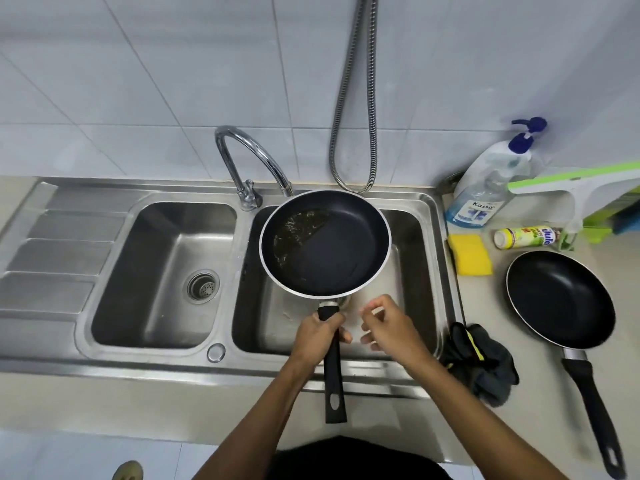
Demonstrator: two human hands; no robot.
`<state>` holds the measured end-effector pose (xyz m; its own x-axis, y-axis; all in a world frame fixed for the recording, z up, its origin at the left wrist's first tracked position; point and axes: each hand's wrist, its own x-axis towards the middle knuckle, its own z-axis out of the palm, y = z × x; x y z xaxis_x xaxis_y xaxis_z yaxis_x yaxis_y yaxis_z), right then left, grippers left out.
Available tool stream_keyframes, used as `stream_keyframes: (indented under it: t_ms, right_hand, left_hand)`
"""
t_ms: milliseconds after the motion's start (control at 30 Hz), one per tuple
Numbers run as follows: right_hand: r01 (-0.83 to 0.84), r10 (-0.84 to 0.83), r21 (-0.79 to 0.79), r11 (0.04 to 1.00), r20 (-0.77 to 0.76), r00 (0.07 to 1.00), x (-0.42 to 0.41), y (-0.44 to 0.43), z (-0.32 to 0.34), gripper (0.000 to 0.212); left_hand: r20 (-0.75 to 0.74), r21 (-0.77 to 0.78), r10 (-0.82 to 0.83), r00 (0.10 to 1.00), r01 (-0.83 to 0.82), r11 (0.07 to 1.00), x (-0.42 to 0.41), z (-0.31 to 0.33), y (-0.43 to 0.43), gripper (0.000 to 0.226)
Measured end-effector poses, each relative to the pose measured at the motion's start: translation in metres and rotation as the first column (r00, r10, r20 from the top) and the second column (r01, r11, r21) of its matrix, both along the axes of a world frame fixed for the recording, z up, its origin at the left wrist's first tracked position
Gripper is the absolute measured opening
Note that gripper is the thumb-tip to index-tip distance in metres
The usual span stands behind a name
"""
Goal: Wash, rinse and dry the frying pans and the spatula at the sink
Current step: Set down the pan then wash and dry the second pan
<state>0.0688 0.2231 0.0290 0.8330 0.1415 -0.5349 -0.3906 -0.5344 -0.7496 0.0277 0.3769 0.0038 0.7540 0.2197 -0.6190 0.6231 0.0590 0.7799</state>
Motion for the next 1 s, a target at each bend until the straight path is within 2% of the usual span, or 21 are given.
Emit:
stream_keyframes:
  t_ms: [67,133,333,467,533,667,733,900,1000]
  right_hand:
    - [0.041,-0.028,0.092,0.995,-0.132,0.991,-0.022,0.009,0.0,0.018]
    - [0.113,-0.085,0.153,0.982,-0.179,0.98,-0.037,0.017,-0.004,0.019]
    - [0.225,-0.198,0.257,0.94,-0.128,0.972,-0.056,0.034,-0.01,0.031]
    - [0.221,-0.191,0.334,0.916,-0.121,0.974,-0.066,0.032,0.006,0.025]
    - [0.188,-0.161,0.336,0.923,-0.106,0.981,-0.071,0.028,0.011,0.028]
    - [0.047,-0.07,0.22,0.974,0.095,0.993,-0.082,0.018,0.007,0.026]
    - [-0.007,-0.019,0.178,0.984,0.145,0.989,-0.088,0.01,0.006,0.027]
    - [-0.004,-0.014,0.148,0.989,0.125,0.992,-0.096,-0.002,-0.001,0.041]
    - [0.057,-0.058,0.189,0.98,-0.001,0.998,-0.093,-0.002,-0.006,0.048]
  left_hand:
    - [0.03,0.022,-0.019,0.999,0.018,1.0,0.002,-0.004,-0.004,0.03]
    - [0.032,0.064,-0.03,0.999,0.028,0.998,0.005,-0.008,-0.009,0.033]
    - [0.056,0.08,-0.043,0.998,0.039,0.996,0.009,-0.01,-0.024,0.038]
    - [0.114,0.049,-0.058,0.992,0.053,0.997,0.005,-0.007,-0.029,0.048]
    - [0.138,0.035,-0.059,0.989,0.055,0.998,0.003,-0.006,-0.033,0.053]
    - [0.143,-0.06,-0.085,0.986,0.094,0.994,-0.004,-0.009,-0.037,0.062]
    - [0.125,-0.12,-0.095,0.988,0.11,0.987,-0.009,-0.005,-0.04,0.063]
    - [0.058,-0.217,-0.121,0.991,0.131,0.967,-0.017,-0.003,-0.046,0.062]
    - [0.0,-0.217,-0.166,0.986,0.162,0.963,-0.021,-0.003,-0.043,0.057]
